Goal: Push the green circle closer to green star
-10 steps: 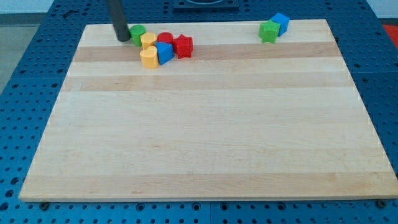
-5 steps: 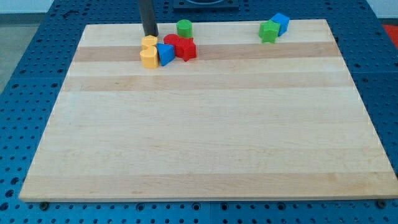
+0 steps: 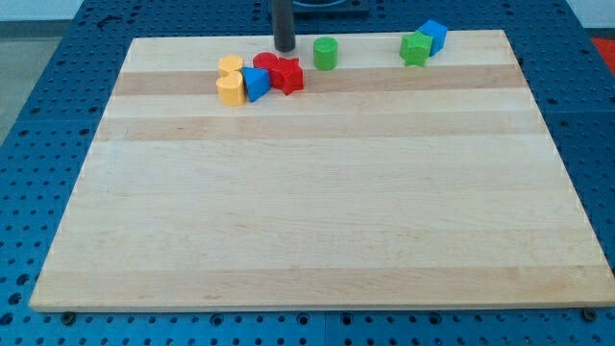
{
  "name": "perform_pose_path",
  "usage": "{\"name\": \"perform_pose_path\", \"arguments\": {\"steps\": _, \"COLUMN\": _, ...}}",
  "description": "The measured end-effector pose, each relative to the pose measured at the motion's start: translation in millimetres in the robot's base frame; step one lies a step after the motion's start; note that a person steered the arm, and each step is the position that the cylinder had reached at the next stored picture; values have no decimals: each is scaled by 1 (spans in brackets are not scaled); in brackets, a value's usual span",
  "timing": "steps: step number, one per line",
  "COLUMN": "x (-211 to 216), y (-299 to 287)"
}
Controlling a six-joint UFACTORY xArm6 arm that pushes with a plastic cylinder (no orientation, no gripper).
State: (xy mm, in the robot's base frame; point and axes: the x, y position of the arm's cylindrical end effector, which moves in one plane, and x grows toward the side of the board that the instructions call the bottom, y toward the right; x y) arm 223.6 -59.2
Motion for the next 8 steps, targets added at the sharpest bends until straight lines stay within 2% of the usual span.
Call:
{"name": "perform_pose_path", "arguments": {"steps": 1, "x": 29, "y": 5}}
{"name": "perform_pose_path", "arguments": {"steps": 2, "x": 38, "y": 39}}
{"name": "perform_pose_path", "arguments": {"steps": 4, "x": 31, "y": 102}}
{"name": "perform_pose_path", "arguments": {"steps": 6, "x": 30, "y": 23}}
{"name": "perform_pose_path", "arguments": {"steps": 7, "x": 11, "y": 22}}
{"name": "perform_pose_path", "arguments": {"steps": 8, "x": -6, "y": 56}}
